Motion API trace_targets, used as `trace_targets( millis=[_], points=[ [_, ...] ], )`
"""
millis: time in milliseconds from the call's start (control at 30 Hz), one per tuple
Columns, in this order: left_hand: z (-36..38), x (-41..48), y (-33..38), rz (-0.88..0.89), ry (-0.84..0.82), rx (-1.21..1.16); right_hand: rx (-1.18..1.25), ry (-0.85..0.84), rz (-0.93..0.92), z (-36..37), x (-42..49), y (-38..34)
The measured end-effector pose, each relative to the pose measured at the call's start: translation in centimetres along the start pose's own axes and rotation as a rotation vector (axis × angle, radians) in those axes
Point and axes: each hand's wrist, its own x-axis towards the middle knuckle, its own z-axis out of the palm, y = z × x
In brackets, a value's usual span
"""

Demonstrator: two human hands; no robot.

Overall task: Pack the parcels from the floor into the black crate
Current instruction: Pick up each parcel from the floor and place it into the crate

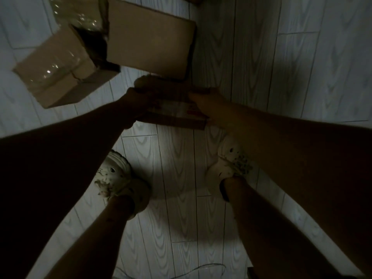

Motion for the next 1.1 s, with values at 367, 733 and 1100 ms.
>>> trace_targets(
  millis=[367, 733, 1100],
  points=[
    [-9.7, -26.4, 4.3, -0.002, 0.141, -0.249, -0.047, 0.135, -0.137, -0.3, -28.1, -8.4],
    [-23.3, -52.0, 8.2, 0.333, 0.173, -0.365, 0.007, 0.305, -0.485, 3.7, -54.8, -18.2],
    [-27.8, -67.4, 9.1, 0.731, 0.265, -0.423, -0.004, 0.456, -0.862, 3.7, -70.6, -21.7]
  ],
)
